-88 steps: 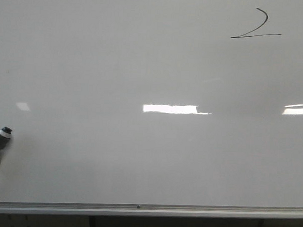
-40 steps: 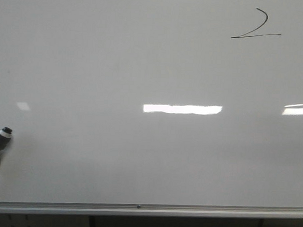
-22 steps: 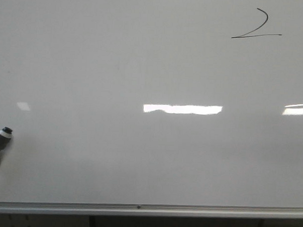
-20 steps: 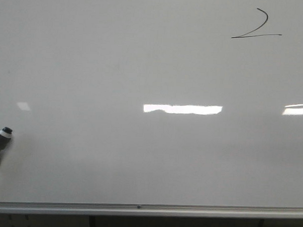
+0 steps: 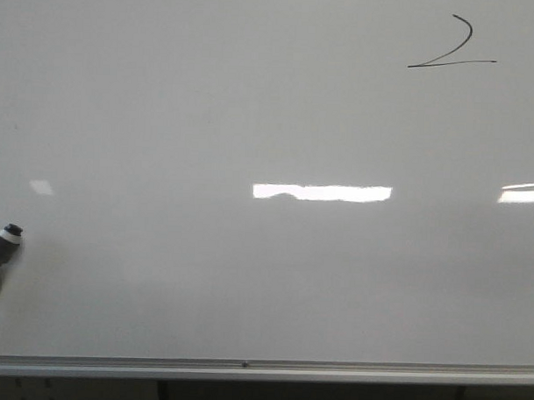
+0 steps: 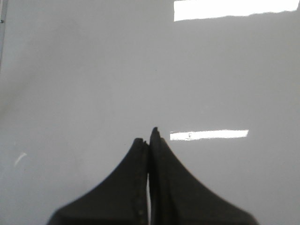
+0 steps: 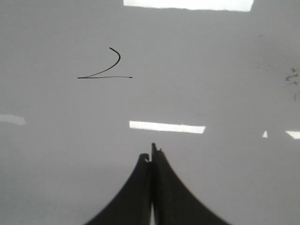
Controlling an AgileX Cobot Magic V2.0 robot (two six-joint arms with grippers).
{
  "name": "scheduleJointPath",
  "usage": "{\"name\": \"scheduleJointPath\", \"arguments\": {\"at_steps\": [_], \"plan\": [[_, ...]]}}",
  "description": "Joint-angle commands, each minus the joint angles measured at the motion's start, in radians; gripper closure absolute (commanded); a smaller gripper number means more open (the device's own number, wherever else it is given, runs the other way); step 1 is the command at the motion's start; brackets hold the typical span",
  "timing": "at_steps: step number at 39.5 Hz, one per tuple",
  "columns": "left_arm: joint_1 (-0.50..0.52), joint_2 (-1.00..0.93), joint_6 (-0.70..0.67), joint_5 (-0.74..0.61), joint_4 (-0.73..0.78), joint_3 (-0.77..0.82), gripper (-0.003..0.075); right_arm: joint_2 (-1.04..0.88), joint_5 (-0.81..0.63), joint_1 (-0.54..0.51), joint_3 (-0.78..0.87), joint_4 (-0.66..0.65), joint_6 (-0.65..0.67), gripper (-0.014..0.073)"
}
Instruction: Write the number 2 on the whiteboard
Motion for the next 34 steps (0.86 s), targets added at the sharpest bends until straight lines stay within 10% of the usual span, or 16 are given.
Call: {"name": "scheduleJointPath", "arguments": {"at_steps": [1,34], "plan": [[-0.007,-0.019,-0.007,-0.085,-0.005,0.022,0.0740,-0.017,-0.080,0.006,0.001,-0.018,0.004,0.0662],[-0.007,-0.019,-0.007,-0.085,-0.005,0.022,0.0740,-0.016,-0.094,0.006,0.001,-0.018,0.004,0.0662]]}}
